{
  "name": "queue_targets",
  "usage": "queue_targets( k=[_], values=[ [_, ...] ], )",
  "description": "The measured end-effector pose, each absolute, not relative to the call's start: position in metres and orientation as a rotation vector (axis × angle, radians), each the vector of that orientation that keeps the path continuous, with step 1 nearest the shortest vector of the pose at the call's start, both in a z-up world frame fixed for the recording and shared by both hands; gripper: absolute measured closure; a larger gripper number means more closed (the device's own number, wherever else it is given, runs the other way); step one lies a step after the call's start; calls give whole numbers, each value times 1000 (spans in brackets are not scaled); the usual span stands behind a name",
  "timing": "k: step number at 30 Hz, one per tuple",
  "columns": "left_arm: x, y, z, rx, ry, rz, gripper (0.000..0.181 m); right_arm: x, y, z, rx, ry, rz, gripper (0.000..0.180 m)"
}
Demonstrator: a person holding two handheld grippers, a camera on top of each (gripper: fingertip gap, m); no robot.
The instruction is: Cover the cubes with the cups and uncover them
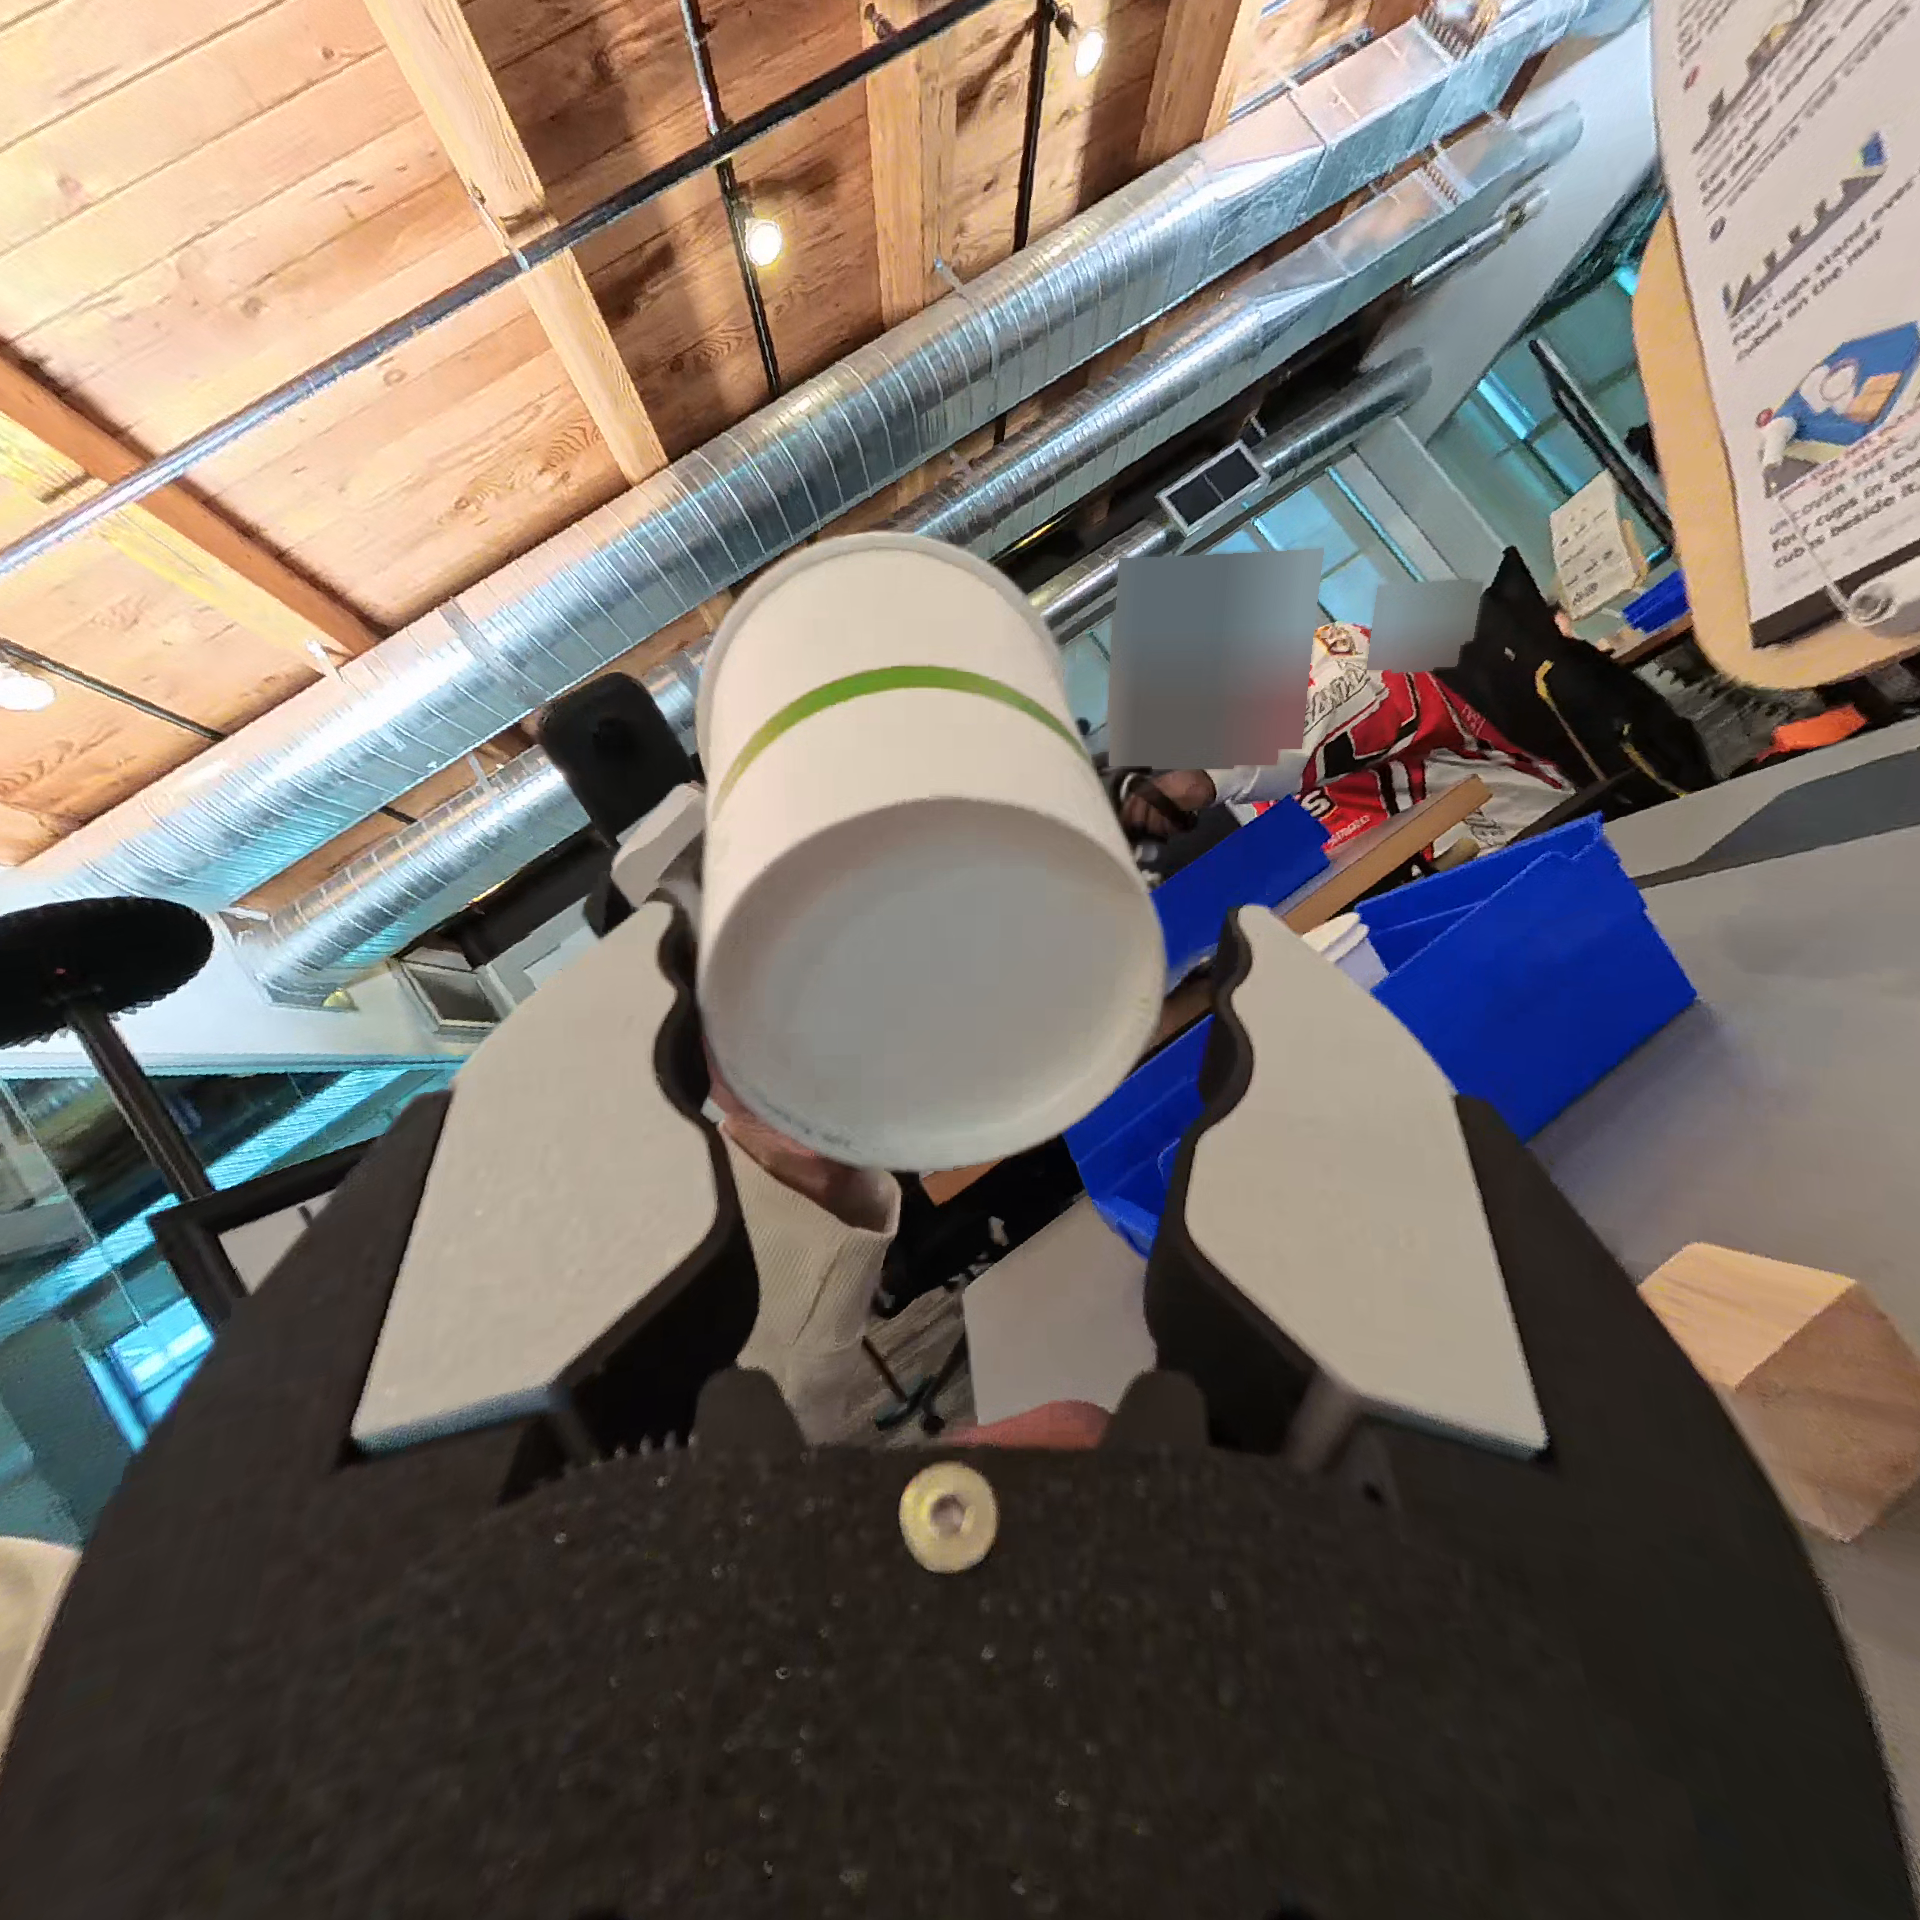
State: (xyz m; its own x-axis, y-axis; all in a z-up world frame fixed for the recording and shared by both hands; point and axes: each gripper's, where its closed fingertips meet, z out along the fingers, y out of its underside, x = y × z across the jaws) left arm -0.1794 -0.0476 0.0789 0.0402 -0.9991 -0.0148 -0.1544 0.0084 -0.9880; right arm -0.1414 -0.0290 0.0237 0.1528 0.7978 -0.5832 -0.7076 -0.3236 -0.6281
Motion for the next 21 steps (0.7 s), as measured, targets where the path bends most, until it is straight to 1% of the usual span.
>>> queue_targets(
  k=[3,4,8,9,10,12,13,16,17,20,21],
  values=[
    [-177,-53,73,-1340,1305,-1101,178,-146,-30,22,-1136,-99,1573,88],
    [-176,-55,72,-1334,1303,-1112,178,-146,-30,21,-1138,-92,1571,92],
    [-180,-60,66,-1350,1294,-1087,177,-144,-34,18,-1178,-145,1514,93],
    [-182,-60,63,-1361,1288,-1060,168,-143,-35,15,-1209,-162,1500,93],
    [-185,-61,60,-1379,1291,-1036,152,-140,-35,13,-1242,-177,1477,93],
    [-195,-65,49,-1432,1295,-977,133,-128,-37,9,-1322,-215,1387,93],
    [-202,-62,41,-1470,1272,-913,129,-119,-37,7,-1366,-243,1315,93],
    [-228,-37,4,-1635,1089,-612,126,-86,-40,2,-1516,-368,1080,93],
    [-236,-30,-11,-1690,1011,-527,120,-75,-38,0,-1583,-427,982,93],
    [-246,-35,-57,-1803,858,-472,113,-44,-19,-2,-1798,-679,576,93],
    [-247,-41,-69,-1813,821,-487,113,-38,-10,1,-1862,-776,452,93]
  ],
)
